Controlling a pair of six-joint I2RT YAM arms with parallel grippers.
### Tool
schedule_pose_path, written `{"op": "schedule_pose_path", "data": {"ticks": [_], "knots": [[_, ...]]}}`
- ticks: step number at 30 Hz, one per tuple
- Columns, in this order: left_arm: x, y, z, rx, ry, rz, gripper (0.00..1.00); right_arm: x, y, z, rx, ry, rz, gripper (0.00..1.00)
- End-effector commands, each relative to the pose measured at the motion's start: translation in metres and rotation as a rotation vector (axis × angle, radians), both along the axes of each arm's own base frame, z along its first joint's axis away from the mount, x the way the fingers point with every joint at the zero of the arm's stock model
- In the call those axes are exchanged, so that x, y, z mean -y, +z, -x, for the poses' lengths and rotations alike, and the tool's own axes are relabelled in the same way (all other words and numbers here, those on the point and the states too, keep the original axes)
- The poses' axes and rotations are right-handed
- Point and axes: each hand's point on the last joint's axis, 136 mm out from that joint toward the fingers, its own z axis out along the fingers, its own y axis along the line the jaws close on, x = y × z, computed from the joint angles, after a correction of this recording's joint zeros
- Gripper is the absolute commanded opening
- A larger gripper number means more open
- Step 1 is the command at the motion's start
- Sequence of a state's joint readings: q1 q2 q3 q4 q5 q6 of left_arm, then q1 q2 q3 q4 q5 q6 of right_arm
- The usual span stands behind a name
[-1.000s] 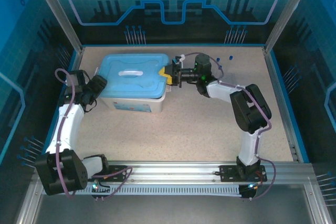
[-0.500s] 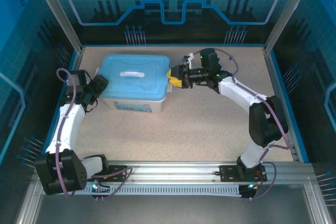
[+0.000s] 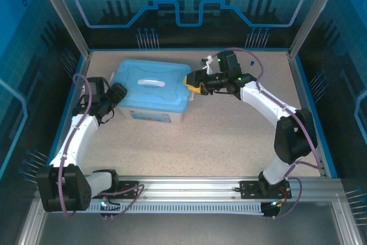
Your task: Organize the chemistry lab equipment
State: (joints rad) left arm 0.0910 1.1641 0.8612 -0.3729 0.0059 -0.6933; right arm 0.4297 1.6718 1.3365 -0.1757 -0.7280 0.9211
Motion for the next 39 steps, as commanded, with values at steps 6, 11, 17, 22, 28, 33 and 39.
{"op": "schedule_pose_path", "data": {"ticks": [6, 11, 17, 22, 28, 33, 39], "knots": [[0.043, -0.042, 0.037, -0.141, -0.074, 0.054, 0.77, 0.026, 0.007, -0.001, 0.15, -0.08, 0.227, 0.52], [0.06, -0.043, 0.048, -0.143, -0.097, 0.055, 0.77, 0.061, 0.001, -0.002, 0.176, -0.167, 0.321, 0.59], [0.057, -0.038, 0.055, -0.131, -0.097, 0.013, 0.78, 0.086, -0.003, -0.001, 0.179, -0.212, 0.353, 0.64], [0.039, -0.013, 0.048, -0.073, -0.06, -0.003, 0.82, 0.095, -0.013, -0.003, 0.16, -0.221, 0.355, 0.67], [0.012, 0.01, 0.032, -0.018, -0.008, 0.017, 0.88, 0.098, -0.029, -0.009, 0.121, -0.222, 0.311, 0.68], [0.004, 0.017, 0.016, 0.016, -0.009, 0.036, 0.9, 0.096, -0.035, -0.012, 0.117, -0.216, 0.298, 0.69], [0.01, 0.015, -0.001, 0.045, -0.046, 0.072, 0.91, 0.097, -0.043, -0.015, 0.108, -0.211, 0.302, 0.71]]}}
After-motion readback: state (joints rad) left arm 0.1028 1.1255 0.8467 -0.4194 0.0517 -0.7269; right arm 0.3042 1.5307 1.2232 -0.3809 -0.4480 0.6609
